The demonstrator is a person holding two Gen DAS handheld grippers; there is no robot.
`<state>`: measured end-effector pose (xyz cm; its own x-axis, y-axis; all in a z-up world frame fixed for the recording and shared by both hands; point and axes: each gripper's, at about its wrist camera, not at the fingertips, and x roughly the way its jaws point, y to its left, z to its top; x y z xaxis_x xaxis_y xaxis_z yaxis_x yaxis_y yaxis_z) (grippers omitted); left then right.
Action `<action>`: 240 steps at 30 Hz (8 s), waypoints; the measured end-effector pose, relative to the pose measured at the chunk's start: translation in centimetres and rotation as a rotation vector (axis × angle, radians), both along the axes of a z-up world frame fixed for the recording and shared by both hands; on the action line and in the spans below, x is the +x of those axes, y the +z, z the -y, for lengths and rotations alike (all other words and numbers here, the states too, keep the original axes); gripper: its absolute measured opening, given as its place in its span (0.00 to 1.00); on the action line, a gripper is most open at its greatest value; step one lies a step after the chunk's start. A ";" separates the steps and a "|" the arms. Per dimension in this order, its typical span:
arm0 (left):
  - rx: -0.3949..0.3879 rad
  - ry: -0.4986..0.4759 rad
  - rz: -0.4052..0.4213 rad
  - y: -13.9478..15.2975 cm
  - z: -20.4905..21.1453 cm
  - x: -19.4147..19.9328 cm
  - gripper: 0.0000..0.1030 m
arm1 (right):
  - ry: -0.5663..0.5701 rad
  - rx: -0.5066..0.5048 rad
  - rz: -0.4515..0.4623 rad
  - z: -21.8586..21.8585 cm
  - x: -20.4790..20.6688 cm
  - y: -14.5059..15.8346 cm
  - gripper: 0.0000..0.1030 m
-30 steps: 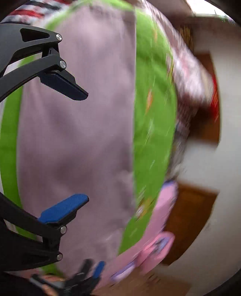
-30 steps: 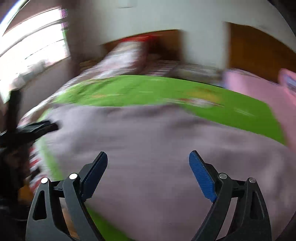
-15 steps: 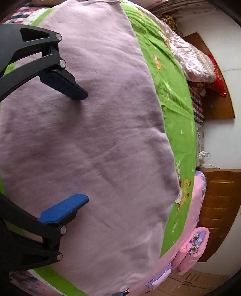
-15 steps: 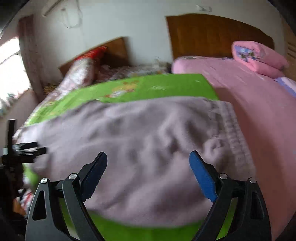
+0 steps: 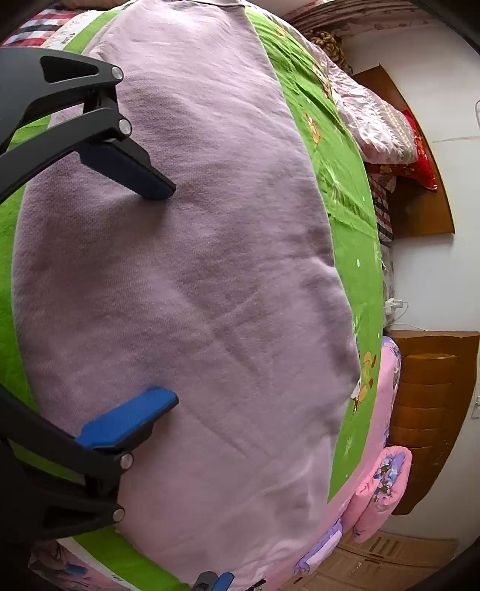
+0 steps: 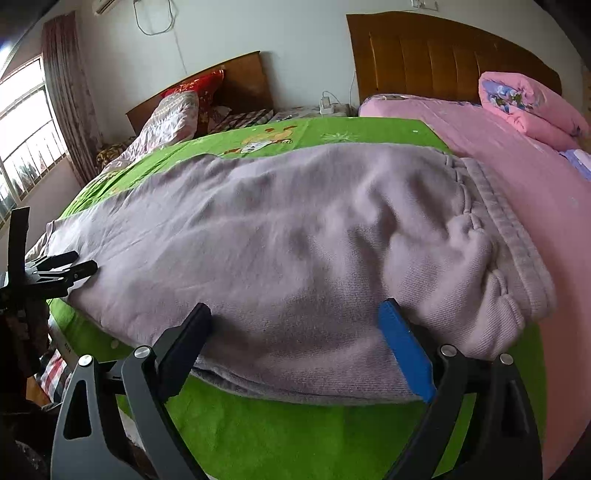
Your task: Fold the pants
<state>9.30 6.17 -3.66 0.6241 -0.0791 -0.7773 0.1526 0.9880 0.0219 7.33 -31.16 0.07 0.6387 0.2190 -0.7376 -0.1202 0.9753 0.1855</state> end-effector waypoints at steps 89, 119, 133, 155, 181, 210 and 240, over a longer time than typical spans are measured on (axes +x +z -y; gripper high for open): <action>-0.946 0.795 0.164 -4.0 -42.4 -7.0 0.97 | 1.219 -0.169 -0.010 -58.9 13.8 -1.4 0.96; -0.785 0.705 0.406 -2.0 -41.8 -6.5 0.14 | 1.221 -0.182 -0.018 -58.6 14.2 0.3 0.95; -0.577 0.617 0.478 4.4 -38.2 -6.1 0.14 | 1.272 -0.231 -0.080 -56.8 11.5 -0.4 0.96; -0.334 0.305 0.564 15.0 -25.9 -4.1 0.14 | 1.088 -0.189 -0.059 -48.7 12.6 0.6 0.96; -0.067 -0.394 0.148 1.7 6.7 -0.3 0.13 | 0.092 0.663 -0.087 -5.2 5.6 4.3 0.96; -0.297 0.069 0.264 3.3 -16.0 -11.2 0.91 | 0.356 0.620 -0.087 -24.8 13.5 12.0 0.17; -0.091 0.235 0.128 -1.3 -17.1 -5.0 0.99 | 0.162 0.549 -0.213 -16.3 11.5 -0.8 0.16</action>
